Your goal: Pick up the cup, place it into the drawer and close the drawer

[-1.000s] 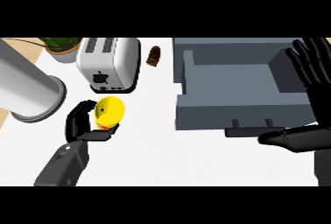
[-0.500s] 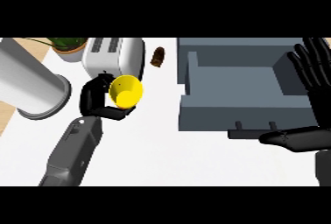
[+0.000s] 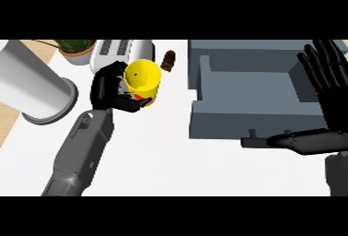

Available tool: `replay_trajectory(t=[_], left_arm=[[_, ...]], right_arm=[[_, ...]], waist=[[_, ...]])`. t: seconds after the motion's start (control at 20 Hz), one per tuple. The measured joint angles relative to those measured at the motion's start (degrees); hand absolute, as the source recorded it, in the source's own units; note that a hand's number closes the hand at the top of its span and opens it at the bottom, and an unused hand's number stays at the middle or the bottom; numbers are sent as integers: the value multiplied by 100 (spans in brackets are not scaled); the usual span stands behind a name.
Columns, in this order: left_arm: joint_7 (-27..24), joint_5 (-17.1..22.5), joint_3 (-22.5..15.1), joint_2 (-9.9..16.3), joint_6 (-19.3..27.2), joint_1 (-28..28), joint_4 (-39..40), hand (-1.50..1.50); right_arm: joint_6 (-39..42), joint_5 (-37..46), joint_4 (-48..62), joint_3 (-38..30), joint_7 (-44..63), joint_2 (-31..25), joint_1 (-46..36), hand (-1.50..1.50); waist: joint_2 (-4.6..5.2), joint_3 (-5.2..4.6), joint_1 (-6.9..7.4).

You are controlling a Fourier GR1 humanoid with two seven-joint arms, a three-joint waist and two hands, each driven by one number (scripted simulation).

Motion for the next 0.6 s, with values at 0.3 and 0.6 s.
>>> replay_trajectory(t=[0.3,0.6], left_arm=[[1298,123,-516,-246,793,-1742,-242,150],[2262,407,-1029,-305,1628,-2989,532,150]], right_arm=[[44,-13,124,-34,-33,-59,-114,-150],[84,16,144,48,-220,12,-73,-150]], waist=[[34,4,-231],[100,3,-388]])
